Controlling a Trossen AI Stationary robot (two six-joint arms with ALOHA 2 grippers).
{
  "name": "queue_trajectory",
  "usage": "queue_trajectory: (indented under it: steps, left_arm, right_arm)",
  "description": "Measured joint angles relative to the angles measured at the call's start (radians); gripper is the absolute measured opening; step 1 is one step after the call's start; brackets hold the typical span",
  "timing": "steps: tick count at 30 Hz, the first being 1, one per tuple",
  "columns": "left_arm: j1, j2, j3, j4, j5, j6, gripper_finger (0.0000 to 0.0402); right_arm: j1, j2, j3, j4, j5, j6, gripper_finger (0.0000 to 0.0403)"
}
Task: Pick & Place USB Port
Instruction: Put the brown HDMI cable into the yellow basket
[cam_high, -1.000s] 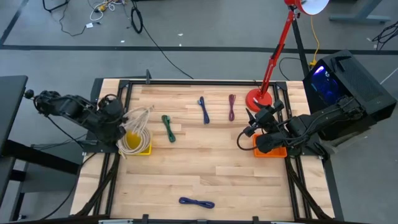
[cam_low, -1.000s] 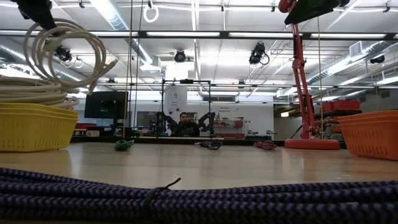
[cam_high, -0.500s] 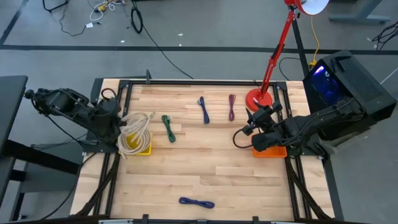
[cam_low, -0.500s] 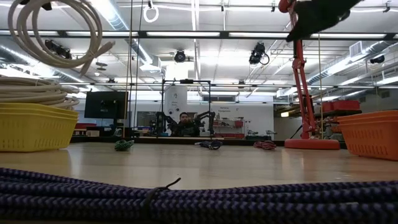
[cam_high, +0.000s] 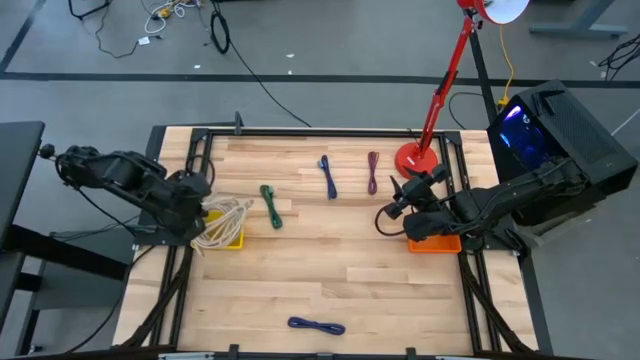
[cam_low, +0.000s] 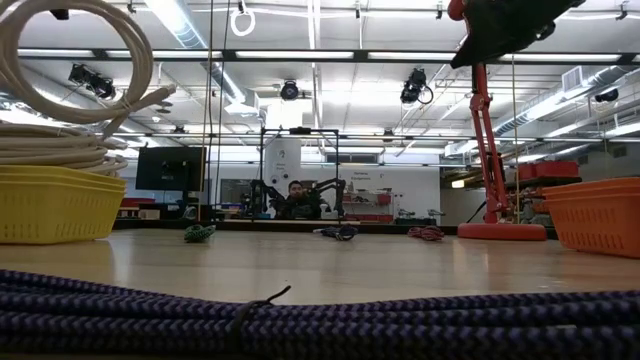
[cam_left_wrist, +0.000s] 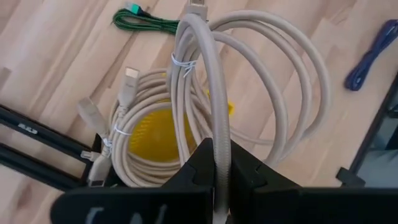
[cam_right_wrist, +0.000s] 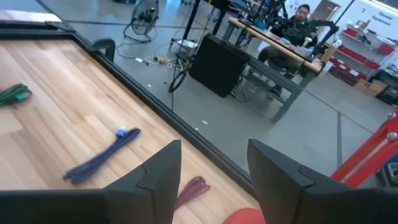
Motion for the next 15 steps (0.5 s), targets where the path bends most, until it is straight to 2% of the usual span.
queue_trajectory:
  steps: [4, 10, 15]
  left_arm:
    - [0.030, 0.009, 0.000, 0.000, -0.015, 0.033, 0.0017]
    - [0.037, 0.004, 0.000, 0.000, -0.109, 0.097, 0.0017]
    - [0.059, -0.008, 0.000, -0.001, -0.126, 0.113, 0.0017]
  right_arm:
    - [0.000, 0.000, 0.000, 0.021, -0.019, -0.028, 0.0185]
    - [0.000, 0.000, 0.000, 0.021, -0.022, -0.029, 0.0185]
    - [0.000, 0.000, 0.000, 0.020, -0.025, -0.029, 0.0185]
